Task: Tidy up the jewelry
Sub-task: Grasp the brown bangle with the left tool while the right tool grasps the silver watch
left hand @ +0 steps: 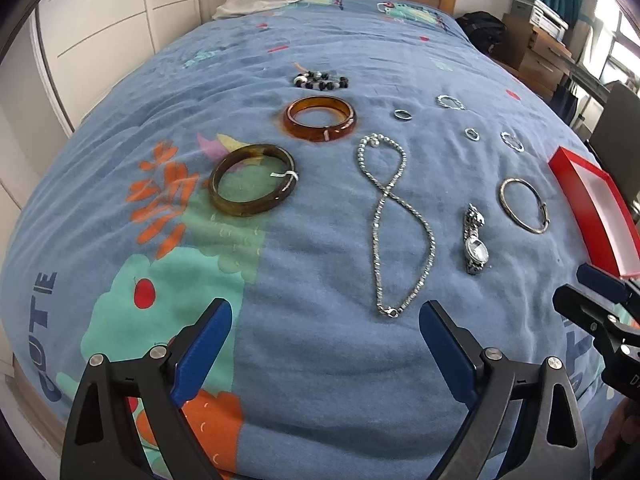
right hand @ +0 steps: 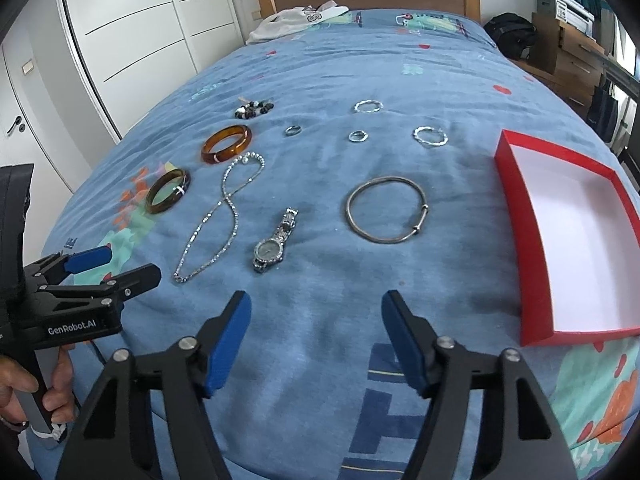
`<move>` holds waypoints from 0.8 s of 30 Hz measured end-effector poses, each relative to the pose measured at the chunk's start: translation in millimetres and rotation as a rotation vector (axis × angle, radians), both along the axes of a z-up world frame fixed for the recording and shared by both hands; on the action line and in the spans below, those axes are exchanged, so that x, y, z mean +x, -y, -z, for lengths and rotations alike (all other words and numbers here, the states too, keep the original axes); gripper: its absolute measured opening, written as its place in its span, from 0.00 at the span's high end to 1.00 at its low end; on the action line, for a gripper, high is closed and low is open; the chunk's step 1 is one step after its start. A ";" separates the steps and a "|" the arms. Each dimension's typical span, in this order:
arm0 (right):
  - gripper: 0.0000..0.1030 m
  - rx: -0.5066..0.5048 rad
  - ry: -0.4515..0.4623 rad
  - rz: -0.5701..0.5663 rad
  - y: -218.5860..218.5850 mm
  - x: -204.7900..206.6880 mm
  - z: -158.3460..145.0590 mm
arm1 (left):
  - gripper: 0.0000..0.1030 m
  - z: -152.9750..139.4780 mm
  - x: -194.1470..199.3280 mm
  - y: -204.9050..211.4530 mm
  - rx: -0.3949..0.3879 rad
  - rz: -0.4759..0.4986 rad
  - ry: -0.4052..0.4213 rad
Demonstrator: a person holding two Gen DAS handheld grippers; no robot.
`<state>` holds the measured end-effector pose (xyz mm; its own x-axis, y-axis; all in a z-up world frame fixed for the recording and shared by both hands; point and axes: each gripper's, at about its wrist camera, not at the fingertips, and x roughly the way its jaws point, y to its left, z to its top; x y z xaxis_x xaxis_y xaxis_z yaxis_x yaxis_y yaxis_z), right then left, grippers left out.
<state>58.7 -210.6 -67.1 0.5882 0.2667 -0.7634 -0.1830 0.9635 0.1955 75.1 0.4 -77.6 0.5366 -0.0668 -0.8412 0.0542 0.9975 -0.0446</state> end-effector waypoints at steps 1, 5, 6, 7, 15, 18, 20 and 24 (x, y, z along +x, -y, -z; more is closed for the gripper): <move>0.38 0.002 -0.001 -0.001 -0.5 0.7 0.3 | 0.09 -0.1 0.5 -2.0 -0.002 -0.006 0.000; 0.40 0.011 -0.004 -0.008 -3.9 5.3 1.2 | 0.09 0.2 5.2 -11.3 -0.003 -0.032 0.001; 0.40 0.011 -0.006 -0.012 -4.5 6.5 1.8 | 0.09 0.3 6.5 -12.8 -0.003 -0.036 0.001; 0.40 0.012 -0.007 -0.016 -5.7 7.7 2.1 | 0.09 0.4 8.0 -15.1 -0.002 -0.042 0.002; 0.56 0.033 -0.032 -0.062 -21.3 24.7 8.4 | 0.09 0.7 31.8 -41.0 -0.003 -0.106 0.024; 0.57 0.044 -0.048 -0.074 -28.4 34.4 14.3 | 0.09 2.1 46.2 -49.7 -0.002 -0.110 0.030; 0.57 0.046 -0.062 -0.080 -32.7 40.4 19.4 | 0.09 5.1 56.2 -54.3 -0.015 -0.111 0.022; 0.57 0.052 -0.096 -0.086 -37.9 50.8 29.9 | 0.09 12.9 72.8 -54.8 -0.005 -0.110 0.010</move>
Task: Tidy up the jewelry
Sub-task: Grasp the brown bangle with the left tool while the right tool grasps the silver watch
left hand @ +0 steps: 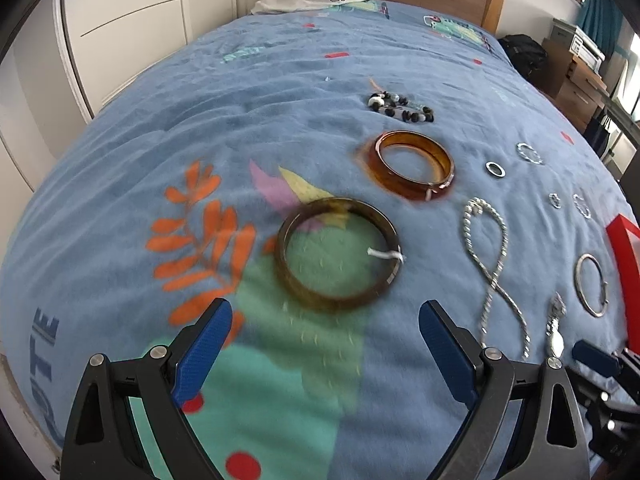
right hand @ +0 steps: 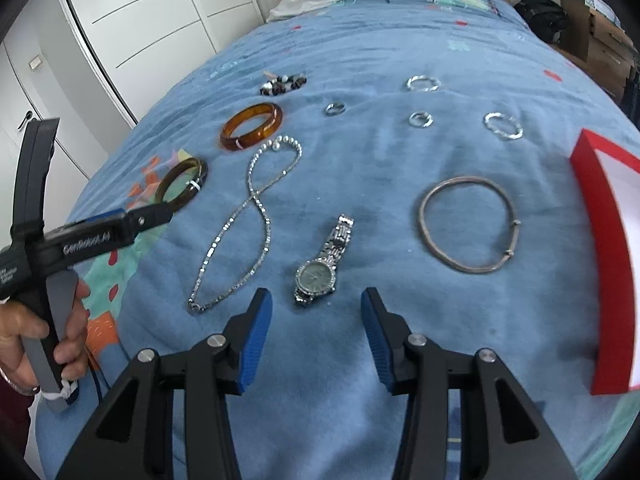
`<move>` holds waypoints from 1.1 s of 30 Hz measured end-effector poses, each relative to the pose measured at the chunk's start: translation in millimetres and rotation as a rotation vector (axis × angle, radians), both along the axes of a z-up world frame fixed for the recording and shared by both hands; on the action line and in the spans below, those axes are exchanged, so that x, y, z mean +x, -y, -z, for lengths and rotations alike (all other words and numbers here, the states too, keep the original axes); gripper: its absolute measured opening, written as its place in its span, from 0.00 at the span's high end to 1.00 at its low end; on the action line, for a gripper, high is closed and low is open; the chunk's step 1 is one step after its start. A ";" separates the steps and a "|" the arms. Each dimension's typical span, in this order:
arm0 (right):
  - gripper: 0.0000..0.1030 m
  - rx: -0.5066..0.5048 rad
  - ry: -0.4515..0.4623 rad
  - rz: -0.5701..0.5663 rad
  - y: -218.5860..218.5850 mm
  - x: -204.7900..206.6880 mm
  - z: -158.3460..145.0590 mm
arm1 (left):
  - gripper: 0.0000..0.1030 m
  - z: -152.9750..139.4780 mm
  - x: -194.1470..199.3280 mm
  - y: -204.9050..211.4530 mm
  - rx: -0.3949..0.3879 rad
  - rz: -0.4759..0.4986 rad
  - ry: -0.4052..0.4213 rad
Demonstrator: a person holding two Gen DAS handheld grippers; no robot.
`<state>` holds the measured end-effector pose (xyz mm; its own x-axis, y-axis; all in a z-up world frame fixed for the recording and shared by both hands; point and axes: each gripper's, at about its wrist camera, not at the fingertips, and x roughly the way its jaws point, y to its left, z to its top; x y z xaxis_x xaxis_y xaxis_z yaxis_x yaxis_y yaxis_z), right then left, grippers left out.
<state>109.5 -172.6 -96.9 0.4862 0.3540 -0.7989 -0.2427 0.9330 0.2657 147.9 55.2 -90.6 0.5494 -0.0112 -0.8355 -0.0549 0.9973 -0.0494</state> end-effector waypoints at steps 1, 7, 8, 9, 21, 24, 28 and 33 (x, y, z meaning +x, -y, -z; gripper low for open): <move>0.57 0.001 -0.004 0.000 -0.7 1.8 1.3 | 0.09 2.1 3.9 -0.2 0.001 0.000 -0.003; 0.57 -0.011 -0.007 -0.016 -8.8 17.9 6.6 | 0.09 12.2 30.4 -3.7 0.000 -0.010 -0.018; 0.57 -0.022 -0.007 -0.024 -11.6 20.8 8.0 | 0.10 13.6 33.3 -4.2 -0.002 -0.009 -0.020; 0.62 -0.030 -0.008 -0.029 -13.3 22.7 9.4 | 0.13 15.2 35.3 -5.0 -0.006 -0.007 -0.022; 0.78 0.006 -0.016 -0.063 -6.7 23.7 11.0 | 0.26 12.9 31.3 -8.9 -0.054 -0.002 0.015; 0.78 0.020 -0.009 -0.064 -3.3 19.2 5.4 | 0.26 5.0 24.8 -5.2 -0.043 0.015 0.027; 0.78 0.035 0.015 -0.062 4.2 10.3 -9.0 | 0.26 -13.4 12.8 4.9 -0.041 0.034 0.044; 0.78 0.045 0.058 -0.043 22.7 -4.9 -32.5 | 0.26 -33.5 -5.4 26.3 -0.055 0.071 0.061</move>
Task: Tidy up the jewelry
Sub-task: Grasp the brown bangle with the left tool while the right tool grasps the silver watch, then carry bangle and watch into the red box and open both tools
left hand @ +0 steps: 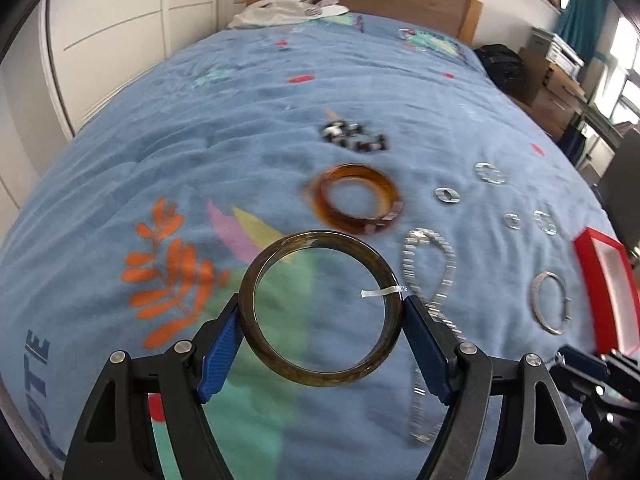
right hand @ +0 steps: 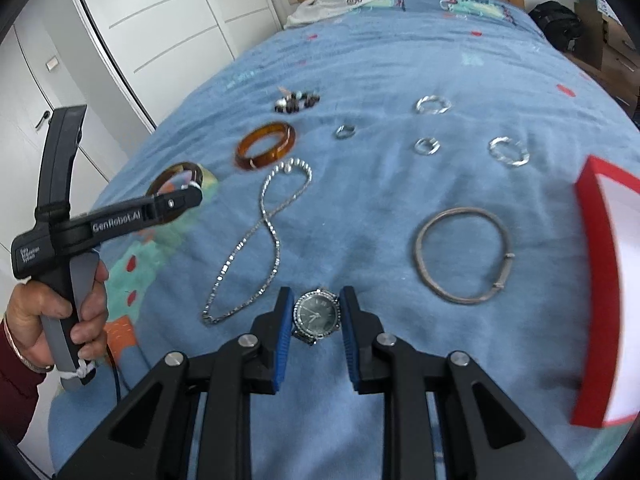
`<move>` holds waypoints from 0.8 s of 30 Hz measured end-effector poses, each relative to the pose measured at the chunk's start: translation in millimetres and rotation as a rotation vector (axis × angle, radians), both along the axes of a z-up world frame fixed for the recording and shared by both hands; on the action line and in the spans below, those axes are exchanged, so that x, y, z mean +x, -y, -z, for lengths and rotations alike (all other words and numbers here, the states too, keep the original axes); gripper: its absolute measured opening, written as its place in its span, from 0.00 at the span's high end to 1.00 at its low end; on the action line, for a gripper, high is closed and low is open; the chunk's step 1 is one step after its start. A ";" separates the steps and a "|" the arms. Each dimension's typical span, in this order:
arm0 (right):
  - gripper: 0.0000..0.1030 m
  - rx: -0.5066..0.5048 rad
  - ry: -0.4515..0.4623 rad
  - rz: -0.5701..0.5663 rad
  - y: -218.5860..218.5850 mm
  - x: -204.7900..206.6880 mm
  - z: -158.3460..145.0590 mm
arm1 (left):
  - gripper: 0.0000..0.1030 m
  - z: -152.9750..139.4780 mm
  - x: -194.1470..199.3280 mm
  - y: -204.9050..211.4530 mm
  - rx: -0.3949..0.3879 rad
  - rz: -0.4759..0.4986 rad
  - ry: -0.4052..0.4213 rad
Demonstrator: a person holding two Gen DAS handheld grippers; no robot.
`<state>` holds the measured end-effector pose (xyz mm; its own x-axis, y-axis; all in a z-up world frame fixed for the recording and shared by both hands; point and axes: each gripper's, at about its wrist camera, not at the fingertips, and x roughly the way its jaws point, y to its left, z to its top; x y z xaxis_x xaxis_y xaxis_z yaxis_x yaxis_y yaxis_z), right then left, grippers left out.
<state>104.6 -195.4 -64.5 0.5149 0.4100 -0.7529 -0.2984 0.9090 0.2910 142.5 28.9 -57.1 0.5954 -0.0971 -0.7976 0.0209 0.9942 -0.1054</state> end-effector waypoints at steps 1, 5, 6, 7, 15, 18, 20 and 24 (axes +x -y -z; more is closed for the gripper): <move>0.78 0.001 0.006 0.005 3.8 -2.3 -3.3 | 0.26 -4.0 -3.3 4.7 -0.001 0.003 0.006; 0.78 0.014 0.046 0.027 21.2 -16.2 -24.4 | 0.26 -20.8 -16.3 22.8 -0.013 0.026 0.022; 0.78 0.015 0.057 0.033 25.7 -19.6 -29.7 | 0.26 -24.2 -18.0 27.9 -0.013 0.035 0.024; 0.78 0.017 0.065 0.038 28.7 -22.8 -34.1 | 0.26 -30.2 -20.7 36.4 -0.010 0.050 0.029; 0.78 -0.005 0.156 0.128 94.4 -49.8 -87.5 | 0.26 -70.3 -29.0 110.7 -0.047 0.188 0.070; 0.78 -0.036 0.179 0.172 130.2 -53.3 -104.3 | 0.26 -85.4 -29.7 154.2 -0.065 0.270 0.086; 0.78 -0.056 0.189 0.199 155.2 -52.4 -113.8 | 0.26 -91.7 -29.2 180.4 -0.071 0.316 0.093; 0.78 -0.092 0.192 0.239 201.0 -47.2 -120.4 | 0.26 -97.2 -20.9 235.3 -0.079 0.401 0.098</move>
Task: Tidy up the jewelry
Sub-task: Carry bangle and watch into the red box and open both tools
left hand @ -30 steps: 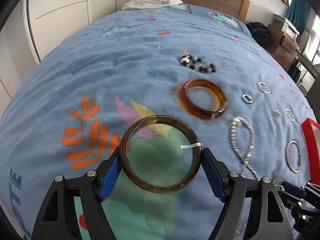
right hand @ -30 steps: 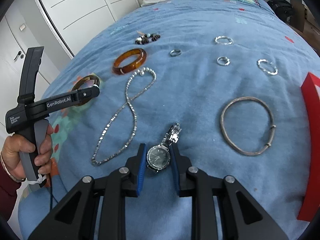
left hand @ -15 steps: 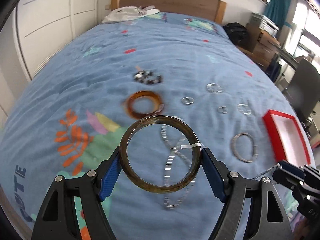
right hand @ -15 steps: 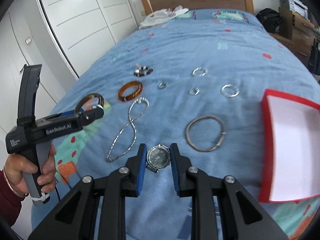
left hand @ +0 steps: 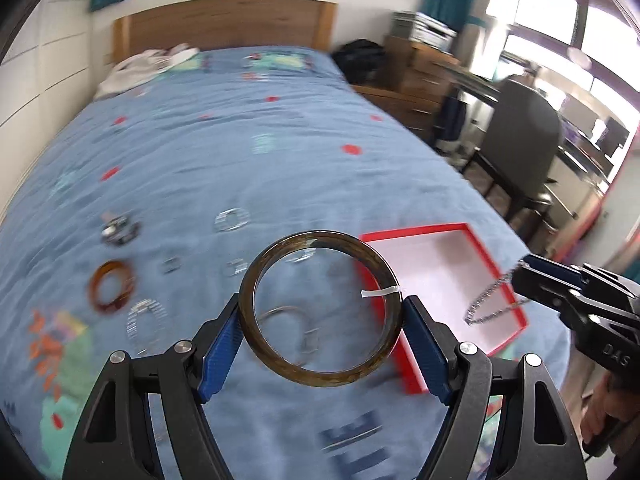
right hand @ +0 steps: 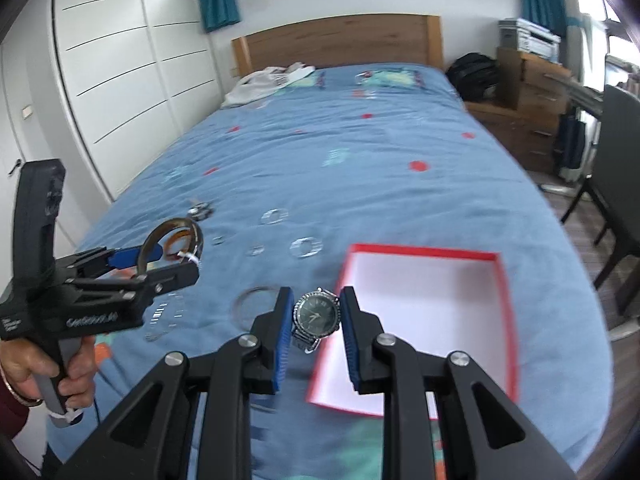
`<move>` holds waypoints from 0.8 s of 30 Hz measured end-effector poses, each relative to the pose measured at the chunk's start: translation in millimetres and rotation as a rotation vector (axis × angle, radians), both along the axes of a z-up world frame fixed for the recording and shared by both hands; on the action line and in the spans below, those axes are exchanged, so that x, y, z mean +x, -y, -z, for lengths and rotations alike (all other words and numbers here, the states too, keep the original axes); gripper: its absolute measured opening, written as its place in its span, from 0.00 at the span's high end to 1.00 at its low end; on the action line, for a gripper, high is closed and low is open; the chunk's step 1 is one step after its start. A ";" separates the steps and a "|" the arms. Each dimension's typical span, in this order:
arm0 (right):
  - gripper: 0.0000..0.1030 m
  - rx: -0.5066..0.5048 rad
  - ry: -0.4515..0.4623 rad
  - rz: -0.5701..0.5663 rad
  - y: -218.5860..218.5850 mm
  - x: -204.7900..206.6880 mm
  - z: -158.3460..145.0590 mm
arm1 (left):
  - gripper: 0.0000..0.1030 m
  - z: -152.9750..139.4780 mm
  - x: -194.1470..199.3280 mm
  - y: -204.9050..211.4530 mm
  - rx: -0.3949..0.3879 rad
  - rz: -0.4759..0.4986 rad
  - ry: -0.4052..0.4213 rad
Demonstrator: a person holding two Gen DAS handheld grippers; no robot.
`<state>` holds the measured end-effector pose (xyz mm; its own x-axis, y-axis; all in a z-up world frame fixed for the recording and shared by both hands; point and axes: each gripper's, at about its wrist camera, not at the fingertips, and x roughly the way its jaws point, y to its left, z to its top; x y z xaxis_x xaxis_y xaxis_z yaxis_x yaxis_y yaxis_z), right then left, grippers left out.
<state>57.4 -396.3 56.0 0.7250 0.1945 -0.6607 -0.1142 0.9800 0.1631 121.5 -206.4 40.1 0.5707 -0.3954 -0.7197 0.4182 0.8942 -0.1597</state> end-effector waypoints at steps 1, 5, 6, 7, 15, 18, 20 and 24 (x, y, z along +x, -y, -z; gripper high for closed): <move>0.78 -0.003 -0.003 0.007 7.4 1.2 1.5 | 0.26 0.5 1.7 8.1 0.001 0.010 0.000; 0.78 -0.008 -0.034 0.032 41.4 6.6 21.1 | 0.26 16.3 13.5 51.8 0.019 0.064 -0.021; 0.78 -0.006 -0.047 0.038 49.5 8.6 29.6 | 0.26 22.6 15.1 63.0 0.023 0.080 -0.030; 0.78 -0.005 -0.059 0.041 56.6 8.6 36.6 | 0.26 25.3 15.0 69.1 0.024 0.088 -0.037; 0.78 -0.003 -0.167 0.037 93.0 16.2 102.2 | 0.26 74.4 1.0 116.8 0.072 0.187 -0.111; 0.78 -0.001 -0.191 0.029 103.2 10.0 114.9 | 0.26 87.1 -6.1 126.8 0.099 0.219 -0.119; 0.78 -0.005 -0.204 0.016 105.1 3.4 120.3 | 0.26 91.3 -12.3 131.2 0.098 0.245 -0.138; 0.78 -0.018 -0.231 -0.012 107.2 -1.4 127.1 | 0.26 98.1 -27.0 141.7 0.139 0.311 -0.129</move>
<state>56.0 -503.5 -71.2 0.5521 0.1890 -0.8121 -0.0875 0.9817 0.1690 94.5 -348.2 -58.1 0.3397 -0.4290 -0.8370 0.6578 0.7444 -0.1146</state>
